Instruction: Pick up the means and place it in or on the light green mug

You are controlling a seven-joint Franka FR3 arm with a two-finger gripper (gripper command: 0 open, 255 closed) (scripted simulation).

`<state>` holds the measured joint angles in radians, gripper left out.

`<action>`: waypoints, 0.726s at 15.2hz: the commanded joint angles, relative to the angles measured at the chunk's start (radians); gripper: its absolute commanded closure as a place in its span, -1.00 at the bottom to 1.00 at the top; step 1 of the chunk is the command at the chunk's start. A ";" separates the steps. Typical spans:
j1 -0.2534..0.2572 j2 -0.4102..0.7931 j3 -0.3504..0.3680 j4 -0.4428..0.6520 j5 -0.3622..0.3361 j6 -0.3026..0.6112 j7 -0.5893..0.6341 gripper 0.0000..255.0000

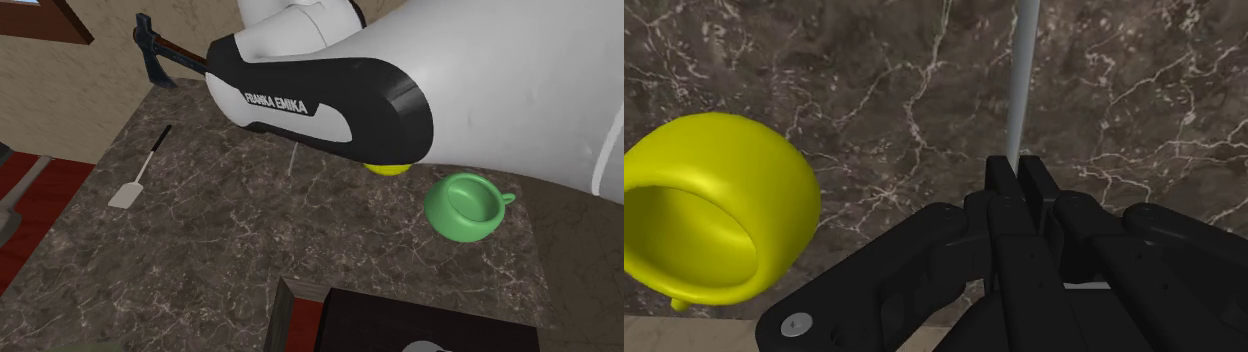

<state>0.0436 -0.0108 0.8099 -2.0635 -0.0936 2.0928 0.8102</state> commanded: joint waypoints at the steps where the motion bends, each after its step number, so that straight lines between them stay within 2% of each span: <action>1: -0.002 -0.013 -0.002 0.017 0.012 -0.026 -0.012 1.00; 3: -0.002 -0.020 -0.003 0.029 0.019 -0.042 -0.018 1.00; 7: -0.024 -0.188 -0.078 -0.107 0.149 -0.024 -0.178 1.00; 11: -0.017 -0.324 -0.172 -0.224 0.228 -0.025 -0.317 1.00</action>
<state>0.0249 -0.2971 0.6646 -2.2505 0.1126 2.0641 0.5345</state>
